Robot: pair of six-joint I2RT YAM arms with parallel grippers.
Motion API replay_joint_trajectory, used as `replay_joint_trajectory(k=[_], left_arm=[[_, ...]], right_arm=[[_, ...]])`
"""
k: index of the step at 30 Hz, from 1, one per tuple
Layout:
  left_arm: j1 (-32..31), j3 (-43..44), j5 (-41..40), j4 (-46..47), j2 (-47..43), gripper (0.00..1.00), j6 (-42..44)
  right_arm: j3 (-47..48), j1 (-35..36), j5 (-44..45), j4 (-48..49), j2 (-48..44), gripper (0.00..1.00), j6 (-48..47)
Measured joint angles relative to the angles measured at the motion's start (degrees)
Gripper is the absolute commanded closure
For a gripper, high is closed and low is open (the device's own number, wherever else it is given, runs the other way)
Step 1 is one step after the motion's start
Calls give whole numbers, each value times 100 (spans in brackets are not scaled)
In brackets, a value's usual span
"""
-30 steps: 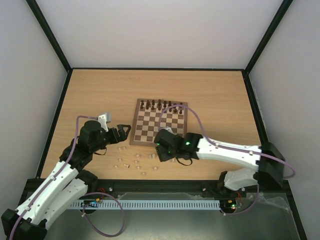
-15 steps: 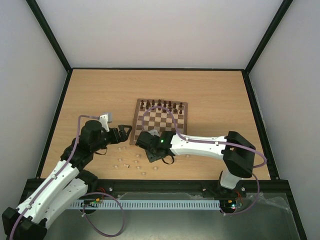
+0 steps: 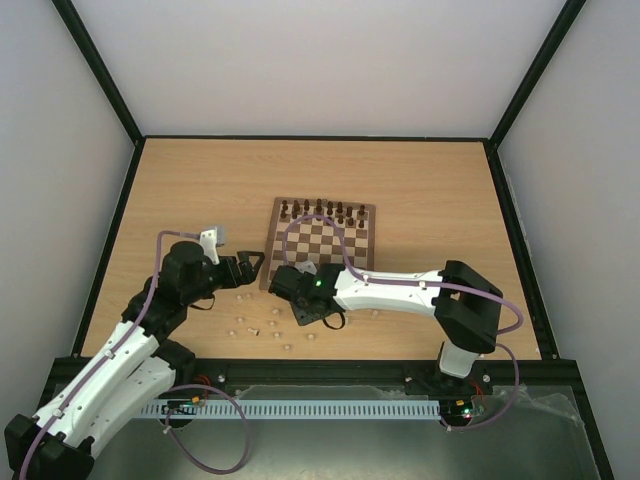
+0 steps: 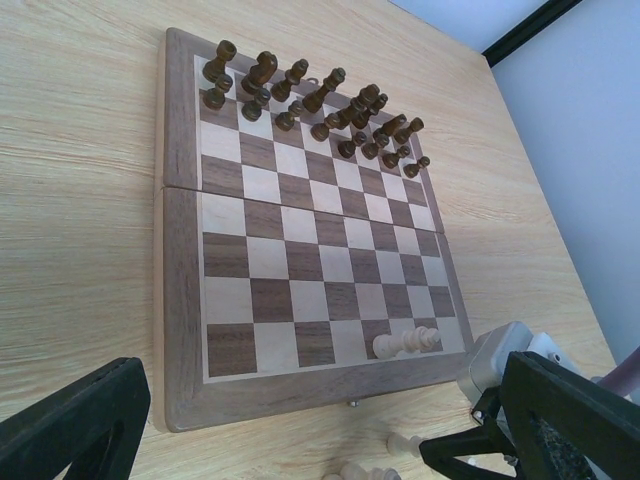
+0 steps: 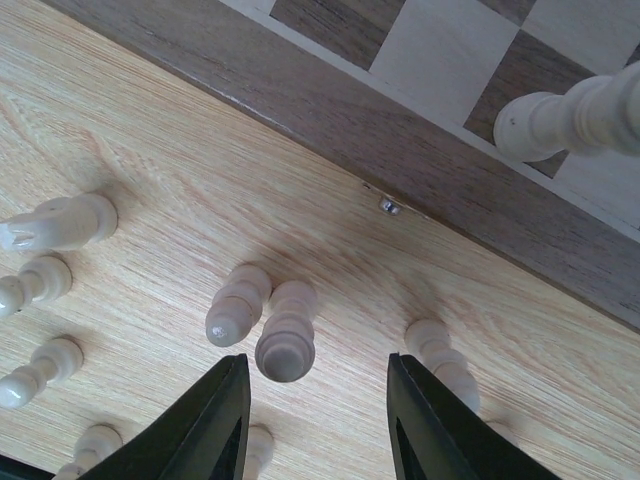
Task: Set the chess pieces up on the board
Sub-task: Pick up the chess piece at the center of the board.
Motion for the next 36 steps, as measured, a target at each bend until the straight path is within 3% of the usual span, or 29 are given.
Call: replay_joint_trajectory(k=[36], left_arm=[[0, 0, 2, 0, -142, 1, 0]], right_arm=[[76, 0, 48, 98, 476, 68, -24]])
